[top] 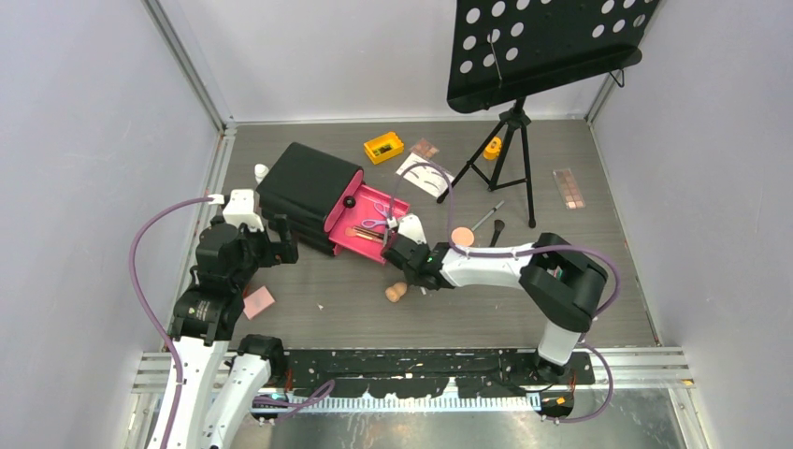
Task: Organize the makeup
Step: Pick up the makeup tool from the center of the board, then place the makeup tool in the drawer.
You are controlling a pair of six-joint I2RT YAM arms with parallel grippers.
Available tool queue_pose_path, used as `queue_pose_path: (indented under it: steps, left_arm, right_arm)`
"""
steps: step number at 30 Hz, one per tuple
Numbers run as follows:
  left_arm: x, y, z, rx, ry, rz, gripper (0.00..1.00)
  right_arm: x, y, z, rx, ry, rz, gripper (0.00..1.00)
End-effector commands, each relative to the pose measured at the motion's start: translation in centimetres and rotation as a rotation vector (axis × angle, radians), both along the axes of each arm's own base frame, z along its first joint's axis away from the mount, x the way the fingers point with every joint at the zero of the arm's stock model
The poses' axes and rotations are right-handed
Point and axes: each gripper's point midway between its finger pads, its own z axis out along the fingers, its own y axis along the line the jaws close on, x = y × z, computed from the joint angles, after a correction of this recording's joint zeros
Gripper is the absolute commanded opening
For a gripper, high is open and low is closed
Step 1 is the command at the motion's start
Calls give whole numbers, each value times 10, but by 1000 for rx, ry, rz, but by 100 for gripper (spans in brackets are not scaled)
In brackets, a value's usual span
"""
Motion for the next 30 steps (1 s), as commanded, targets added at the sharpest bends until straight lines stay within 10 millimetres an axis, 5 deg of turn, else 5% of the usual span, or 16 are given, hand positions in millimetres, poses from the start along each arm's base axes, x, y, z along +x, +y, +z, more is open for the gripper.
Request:
queue_pose_path:
  steps: [1,8,11,20,25,30]
  left_arm:
    - [6,-1,10,-13,-48,-3,100]
    - [5,-2,10,-14,-50,-6,100]
    - [5,-1,10,-13,-49,-5,100]
    - [5,-1,10,-12,-52,-5,100]
    - [5,-2,10,-12,-53,-6,100]
    - [5,-2,10,-13,-52,-8,100]
  right_arm:
    - [2,-41,26,-79,-77,-81,0]
    - [10,-67,73,-196,-183,-21,0]
    - [18,-64,102,-216,-234,30,0]
    - [23,8,156,-133,-255,454,0]
    - [25,45,158,-128,-207,617,0]
    - [36,75,140,-169,-155,703,0]
